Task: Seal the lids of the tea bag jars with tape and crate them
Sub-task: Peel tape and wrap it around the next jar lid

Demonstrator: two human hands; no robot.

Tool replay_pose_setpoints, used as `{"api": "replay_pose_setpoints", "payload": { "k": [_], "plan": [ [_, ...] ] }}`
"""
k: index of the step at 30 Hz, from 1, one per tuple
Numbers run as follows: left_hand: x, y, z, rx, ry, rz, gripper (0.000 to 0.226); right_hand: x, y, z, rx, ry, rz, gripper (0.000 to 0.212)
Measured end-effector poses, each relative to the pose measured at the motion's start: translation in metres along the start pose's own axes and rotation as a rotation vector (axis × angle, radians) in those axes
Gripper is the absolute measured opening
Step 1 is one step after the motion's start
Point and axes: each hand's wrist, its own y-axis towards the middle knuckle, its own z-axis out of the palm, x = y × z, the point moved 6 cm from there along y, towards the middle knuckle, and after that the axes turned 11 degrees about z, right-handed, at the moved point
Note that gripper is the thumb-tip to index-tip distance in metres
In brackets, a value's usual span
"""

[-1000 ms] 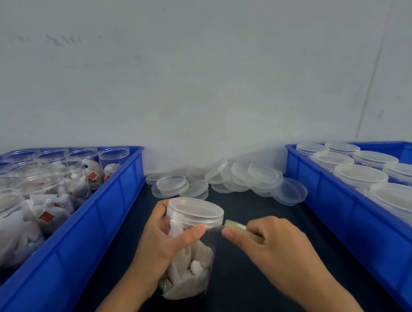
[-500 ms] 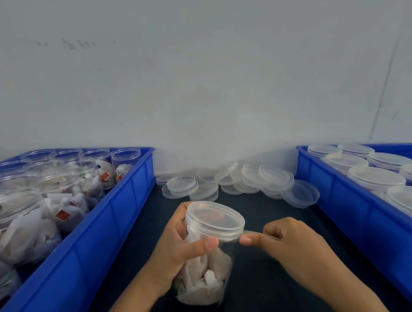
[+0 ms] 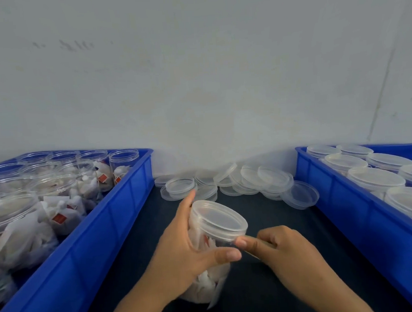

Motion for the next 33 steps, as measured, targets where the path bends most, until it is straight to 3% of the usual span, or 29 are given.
{"api": "replay_pose_setpoints", "payload": {
  "k": [4,10,12,18,25,29,33],
  "plan": [
    [0.0,0.002,-0.001,-0.166,0.058,0.013,0.099,0.004,-0.004,0.005,0.0,-0.011,-0.004,0.077],
    [0.004,0.004,-0.005,-0.266,0.094,-0.018,0.085,0.006,-0.006,0.007,0.039,0.105,-0.047,0.073],
    [0.004,0.002,-0.004,-0.284,0.09,-0.024,0.084,0.005,-0.006,0.007,0.082,0.189,-0.038,0.071],
    [-0.007,-0.006,-0.001,-0.309,0.224,0.048,0.082,0.001,-0.003,0.013,0.226,0.236,-0.025,0.036],
    [-0.021,-0.01,-0.003,-0.309,0.472,0.177,0.08,0.002,-0.004,0.022,0.41,0.339,-0.031,0.017],
    [-0.029,-0.013,0.0,-0.308,0.546,0.255,0.085,0.004,-0.01,0.031,0.569,0.431,-0.003,0.026],
    [-0.03,-0.013,0.002,-0.297,0.546,0.277,0.086,0.003,-0.008,0.032,0.481,0.442,-0.008,0.021]
  ]
}}
